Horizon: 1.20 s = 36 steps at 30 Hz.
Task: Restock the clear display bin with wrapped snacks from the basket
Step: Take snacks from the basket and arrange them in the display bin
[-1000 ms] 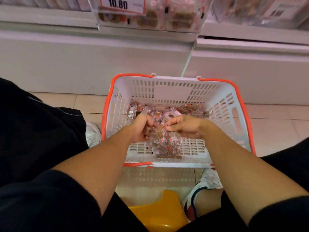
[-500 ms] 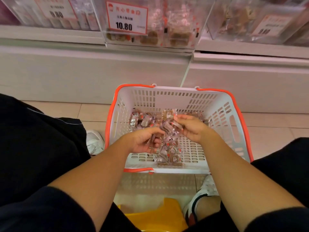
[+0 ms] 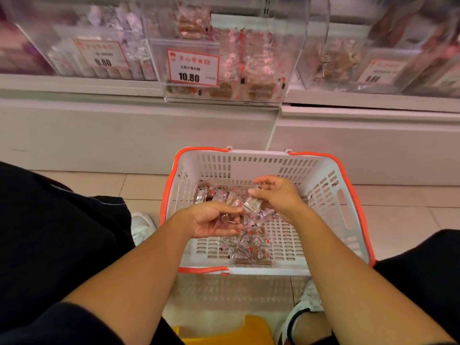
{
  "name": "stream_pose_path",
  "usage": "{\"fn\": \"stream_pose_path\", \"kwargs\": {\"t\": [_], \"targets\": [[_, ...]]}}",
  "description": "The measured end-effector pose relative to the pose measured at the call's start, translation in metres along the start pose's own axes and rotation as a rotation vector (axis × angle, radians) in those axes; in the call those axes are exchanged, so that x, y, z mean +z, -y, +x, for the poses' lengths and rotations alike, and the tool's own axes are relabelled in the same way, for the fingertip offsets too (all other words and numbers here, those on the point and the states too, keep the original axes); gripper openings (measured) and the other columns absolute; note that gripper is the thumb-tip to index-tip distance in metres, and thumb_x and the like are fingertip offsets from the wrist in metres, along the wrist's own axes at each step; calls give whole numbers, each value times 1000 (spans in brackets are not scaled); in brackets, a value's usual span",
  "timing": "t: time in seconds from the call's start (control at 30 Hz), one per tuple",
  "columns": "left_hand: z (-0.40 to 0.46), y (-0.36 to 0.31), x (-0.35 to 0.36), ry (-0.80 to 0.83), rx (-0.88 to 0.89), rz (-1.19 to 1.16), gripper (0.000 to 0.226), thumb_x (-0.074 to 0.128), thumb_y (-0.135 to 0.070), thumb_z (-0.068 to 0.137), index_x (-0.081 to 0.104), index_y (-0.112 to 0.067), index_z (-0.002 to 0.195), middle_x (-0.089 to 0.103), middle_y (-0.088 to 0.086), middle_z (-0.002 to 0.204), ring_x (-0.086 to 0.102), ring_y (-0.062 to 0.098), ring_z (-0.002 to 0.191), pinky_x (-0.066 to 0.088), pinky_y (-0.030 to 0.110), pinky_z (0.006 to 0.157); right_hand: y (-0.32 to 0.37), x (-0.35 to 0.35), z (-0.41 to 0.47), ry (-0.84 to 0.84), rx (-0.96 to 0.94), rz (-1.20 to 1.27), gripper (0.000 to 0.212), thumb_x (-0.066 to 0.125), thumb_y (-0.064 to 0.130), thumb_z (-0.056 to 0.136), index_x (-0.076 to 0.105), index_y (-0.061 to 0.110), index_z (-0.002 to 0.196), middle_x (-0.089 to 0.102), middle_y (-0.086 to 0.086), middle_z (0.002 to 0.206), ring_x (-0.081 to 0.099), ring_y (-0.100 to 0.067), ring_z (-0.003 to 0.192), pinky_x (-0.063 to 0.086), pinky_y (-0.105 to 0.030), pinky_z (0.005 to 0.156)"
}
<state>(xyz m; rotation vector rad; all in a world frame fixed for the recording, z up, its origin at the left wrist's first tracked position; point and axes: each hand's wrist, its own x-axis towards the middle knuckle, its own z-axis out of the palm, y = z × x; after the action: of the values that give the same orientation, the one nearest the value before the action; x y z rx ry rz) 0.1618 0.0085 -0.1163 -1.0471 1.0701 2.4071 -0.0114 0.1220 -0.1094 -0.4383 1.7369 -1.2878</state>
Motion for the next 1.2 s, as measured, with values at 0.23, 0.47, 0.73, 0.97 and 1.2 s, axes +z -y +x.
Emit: {"fn": "stream_pose_path", "kwargs": {"t": [0.23,0.47,0.73,0.97,1.2], "targets": [[-18,-19,13,147,51,-31,70,92,-31,62,67,-5,121,65,18,126,64,30,116,61,25,60,22,0,-10,169,18,203,30,82,6,57,74,6,85,74,-9,77,71,-17,68,59,-25,65],[-45,-57,27,131,93,33,33,74,-20,78,73,-10,109,71,16,115,70,27,104,59,21,54,64,12,-22,285,-231,12,39,77,-2,77,73,18,111,75,-11,90,69,-26,86,56,-41,81],[-121,-132,43,12,240,377,30,76,-12,69,74,-18,98,75,2,98,73,14,92,57,23,58,133,41,-45,465,-534,-314,56,52,8,101,37,28,150,49,12,147,43,0,136,36,-26,114],[-160,-162,42,80,243,607,41,72,5,77,68,-9,115,74,4,100,72,15,98,58,24,59,176,52,-66,411,-761,-418,71,68,-1,88,44,37,144,50,28,141,45,6,133,42,-16,103],[-167,-201,59,199,421,634,23,75,4,72,70,-14,87,72,3,81,72,13,74,52,16,50,247,29,-77,346,-893,-761,56,87,18,73,65,30,123,62,9,115,61,-11,110,49,-27,95]]}}
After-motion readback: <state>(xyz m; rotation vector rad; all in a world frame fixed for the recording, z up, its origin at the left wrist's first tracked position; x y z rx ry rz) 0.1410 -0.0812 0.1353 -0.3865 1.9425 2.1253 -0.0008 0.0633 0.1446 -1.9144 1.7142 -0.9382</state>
